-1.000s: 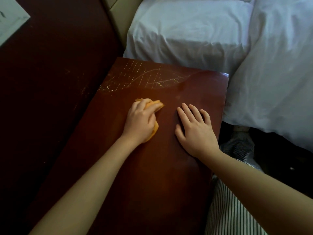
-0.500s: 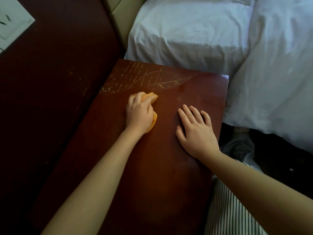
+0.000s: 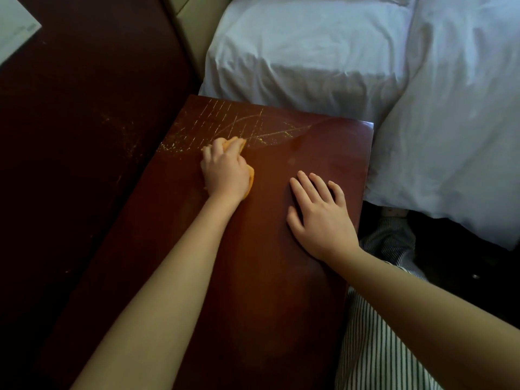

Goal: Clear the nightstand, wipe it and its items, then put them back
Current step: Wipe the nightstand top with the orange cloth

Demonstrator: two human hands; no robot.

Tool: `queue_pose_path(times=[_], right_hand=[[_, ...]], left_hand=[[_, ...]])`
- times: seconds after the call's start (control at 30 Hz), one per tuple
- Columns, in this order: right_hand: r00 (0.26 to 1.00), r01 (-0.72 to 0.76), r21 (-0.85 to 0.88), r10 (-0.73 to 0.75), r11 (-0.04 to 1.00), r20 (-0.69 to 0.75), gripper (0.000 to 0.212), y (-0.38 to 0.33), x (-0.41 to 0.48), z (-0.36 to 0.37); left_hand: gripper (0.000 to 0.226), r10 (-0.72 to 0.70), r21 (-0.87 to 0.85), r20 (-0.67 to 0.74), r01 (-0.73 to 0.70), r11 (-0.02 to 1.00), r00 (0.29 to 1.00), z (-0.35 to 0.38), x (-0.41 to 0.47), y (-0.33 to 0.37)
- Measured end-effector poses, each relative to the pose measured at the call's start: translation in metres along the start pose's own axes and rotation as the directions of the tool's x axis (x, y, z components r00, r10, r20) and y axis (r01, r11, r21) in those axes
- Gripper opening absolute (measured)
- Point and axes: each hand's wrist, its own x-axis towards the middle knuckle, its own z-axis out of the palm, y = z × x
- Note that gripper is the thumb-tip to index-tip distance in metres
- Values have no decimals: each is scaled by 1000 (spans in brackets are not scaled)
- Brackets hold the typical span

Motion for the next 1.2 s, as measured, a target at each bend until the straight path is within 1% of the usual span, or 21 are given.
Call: queue_pose_path(times=[0.07, 0.13, 0.2, 0.23, 0.3, 0.4, 0.47, 0.53, 0.6, 0.63, 0.7, 0.8, 0.83, 0.9, 1.0, 1.1, 1.2], right_hand=[[1000, 2, -3, -2, 1000, 1, 58, 0, 0, 0], [1000, 3, -3, -3, 1000, 6, 59, 0, 0, -1], [1000, 4, -3, -4, 1000, 12, 60, 0, 1, -1], [1000, 6, -4, -6, 1000, 14, 60, 0, 1, -1], [1000, 8, -5, -8, 1000, 17, 60, 0, 0, 0], [1000, 3, -4, -3, 1000, 11, 59, 0, 0, 0], [1000, 3, -4, -3, 1000, 8, 58, 0, 1, 0], [1000, 5, -4, -5, 1000, 6, 58, 0, 0, 0], [1000, 6, -4, -6, 1000, 5, 58, 0, 0, 1], [1000, 4, -5, -4, 1000, 4, 58, -1, 0, 1], [1000, 0, -7, 0, 1000, 4, 57, -1, 0, 1], [1000, 2, -5, -2, 1000, 3, 58, -1, 0, 1], [1000, 3, -5, -3, 1000, 1, 58, -1, 0, 1], [1000, 2, -5, -2, 1000, -2, 58, -1, 1, 0], [1000, 0, -1, 0, 1000, 12, 59, 0, 1, 0], [1000, 0, 0, 0, 1000, 22, 61, 0, 0, 0], [1000, -2, 4, 2, 1000, 21, 60, 0, 0, -1]], left_hand=[[39, 150, -25, 45, -149, 988, 988, -1, -10, -1], [40, 303, -68, 95, -297, 952, 948, -6, -18, -12], [41, 385, -99, 139, -374, 922, 912, -14, -21, -26], [41, 394, -103, 154, -382, 919, 906, -17, -21, -33], [39, 343, -88, 134, -333, 939, 930, -20, -17, -42], [38, 131, -32, 39, -130, 991, 991, -17, -4, -40], [38, -1, 2, -22, 1, 1000, 1000, -10, 3, -28], [38, -75, 16, -63, 76, 997, 995, -3, 5, -14], [38, -74, 5, -52, 74, 997, 996, 2, 3, -2], [39, -42, -4, -30, 42, 999, 999, 3, -1, 2], [40, 77, -22, 17, -77, 997, 997, 3, -15, 7], [39, 291, -60, 91, -287, 956, 952, -6, -35, -3], [40, 334, -74, 116, -328, 942, 935, -9, -39, -10], [41, 369, -95, 153, -358, 929, 917, -17, -40, -24], [38, 319, -65, 128, -313, 948, 939, -17, -36, -28], [38, 144, -11, 39, -144, 990, 989, -7, -22, -15], [39, -22, 13, -15, 22, 1000, 1000, 3, -5, 5]])
